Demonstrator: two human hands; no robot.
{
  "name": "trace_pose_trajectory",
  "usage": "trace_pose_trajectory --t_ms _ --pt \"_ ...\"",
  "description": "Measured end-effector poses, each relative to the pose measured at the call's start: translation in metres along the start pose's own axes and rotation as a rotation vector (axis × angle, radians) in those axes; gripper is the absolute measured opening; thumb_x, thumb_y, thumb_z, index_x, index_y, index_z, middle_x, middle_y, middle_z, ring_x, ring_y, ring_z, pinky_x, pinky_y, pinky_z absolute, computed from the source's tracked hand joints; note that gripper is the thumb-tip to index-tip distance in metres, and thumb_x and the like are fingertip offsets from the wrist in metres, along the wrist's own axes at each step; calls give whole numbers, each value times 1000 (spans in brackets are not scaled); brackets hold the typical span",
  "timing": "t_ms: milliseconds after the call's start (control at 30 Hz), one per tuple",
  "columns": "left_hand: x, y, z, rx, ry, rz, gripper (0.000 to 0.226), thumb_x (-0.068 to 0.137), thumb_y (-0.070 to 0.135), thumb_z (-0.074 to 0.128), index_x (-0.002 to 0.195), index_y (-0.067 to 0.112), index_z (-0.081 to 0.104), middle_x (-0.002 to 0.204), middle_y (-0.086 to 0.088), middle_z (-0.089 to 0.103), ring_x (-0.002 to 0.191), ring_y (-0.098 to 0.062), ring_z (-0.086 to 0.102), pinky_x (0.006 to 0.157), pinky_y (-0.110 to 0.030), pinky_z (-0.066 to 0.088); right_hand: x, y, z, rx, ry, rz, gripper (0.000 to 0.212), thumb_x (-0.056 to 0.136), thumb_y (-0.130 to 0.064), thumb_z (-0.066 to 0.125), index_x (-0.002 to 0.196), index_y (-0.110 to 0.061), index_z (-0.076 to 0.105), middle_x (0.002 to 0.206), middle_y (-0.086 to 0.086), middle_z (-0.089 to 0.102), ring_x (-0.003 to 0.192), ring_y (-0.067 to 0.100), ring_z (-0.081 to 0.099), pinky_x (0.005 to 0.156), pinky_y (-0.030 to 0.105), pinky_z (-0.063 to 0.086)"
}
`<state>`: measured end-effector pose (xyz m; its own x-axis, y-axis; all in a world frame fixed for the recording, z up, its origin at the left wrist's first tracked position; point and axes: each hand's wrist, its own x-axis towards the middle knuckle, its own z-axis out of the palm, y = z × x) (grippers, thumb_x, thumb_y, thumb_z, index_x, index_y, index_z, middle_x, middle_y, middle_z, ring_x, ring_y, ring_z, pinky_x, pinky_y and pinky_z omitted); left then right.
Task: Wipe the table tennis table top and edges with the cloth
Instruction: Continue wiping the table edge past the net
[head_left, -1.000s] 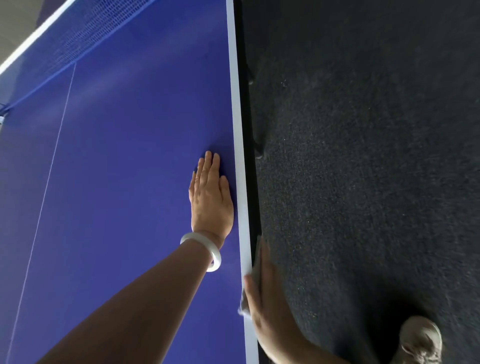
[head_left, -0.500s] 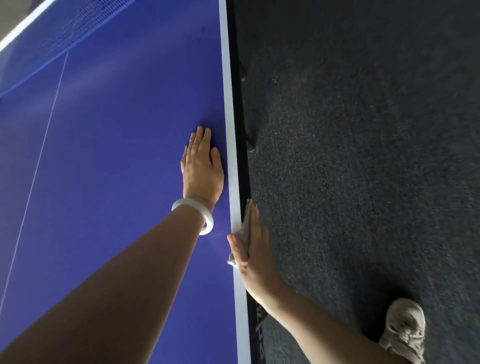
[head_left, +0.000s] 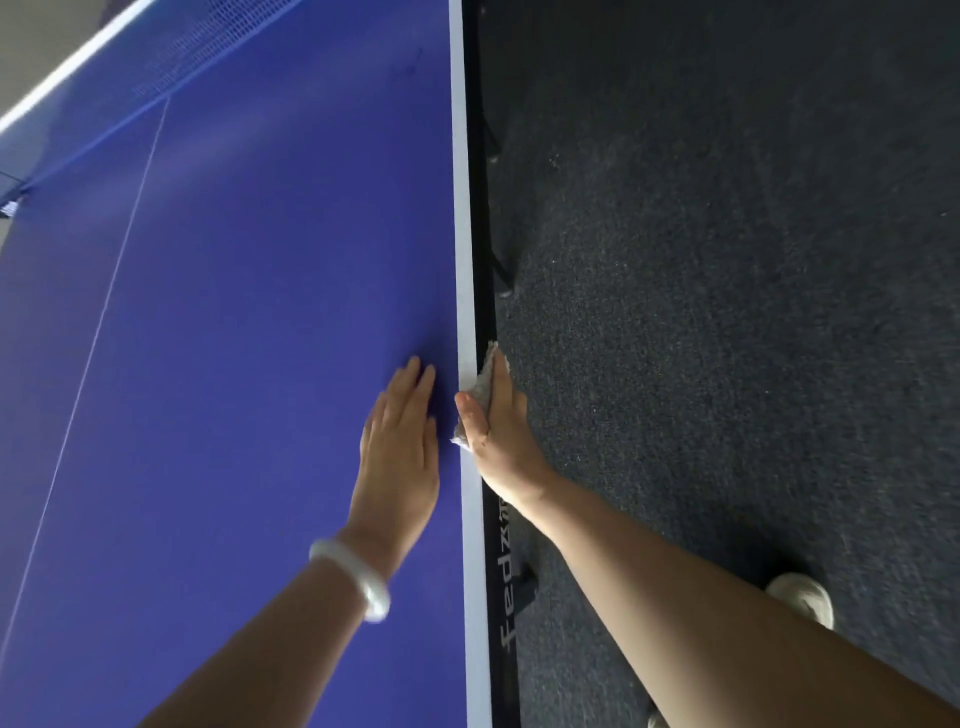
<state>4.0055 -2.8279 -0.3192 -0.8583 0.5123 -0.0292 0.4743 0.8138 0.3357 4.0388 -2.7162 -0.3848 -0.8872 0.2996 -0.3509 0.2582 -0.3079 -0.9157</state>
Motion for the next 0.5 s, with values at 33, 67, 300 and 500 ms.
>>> trace_pose_trajectory --t_ms 33,67,300,500 --pt "-24 -3 1 36 3 -12 48 105 11 35 152 12 34 161 2 24 150 -14 19 121 -39 20 0 0 0 2 -4 2 72 104 -35 47 159 -30 2 143 14 23 108 26 63 95 41 56" --pt "-44 -4 4 59 9 -22 48 105 16 32 153 13 31 161 4 22 151 -12 17 122 -39 20 -1 0 -1 15 -12 3 72 104 -35 47 159 -30 1 141 12 24 99 15 67 88 32 59" --pt "-76 2 16 80 68 -92 52 103 23 20 154 14 27 161 8 17 150 -1 7 124 -33 10 -42 4 9 -37 62 -15 65 106 -39 39 160 -32 3 164 7 10 142 22 33 111 48 42" --pt "-76 1 17 66 79 -91 54 103 25 18 155 16 28 162 7 20 150 -3 9 124 -32 8 -183 67 23 -123 -10 -204 64 103 -51 34 149 -59 -10 158 -35 -11 124 1 46 100 37 54"
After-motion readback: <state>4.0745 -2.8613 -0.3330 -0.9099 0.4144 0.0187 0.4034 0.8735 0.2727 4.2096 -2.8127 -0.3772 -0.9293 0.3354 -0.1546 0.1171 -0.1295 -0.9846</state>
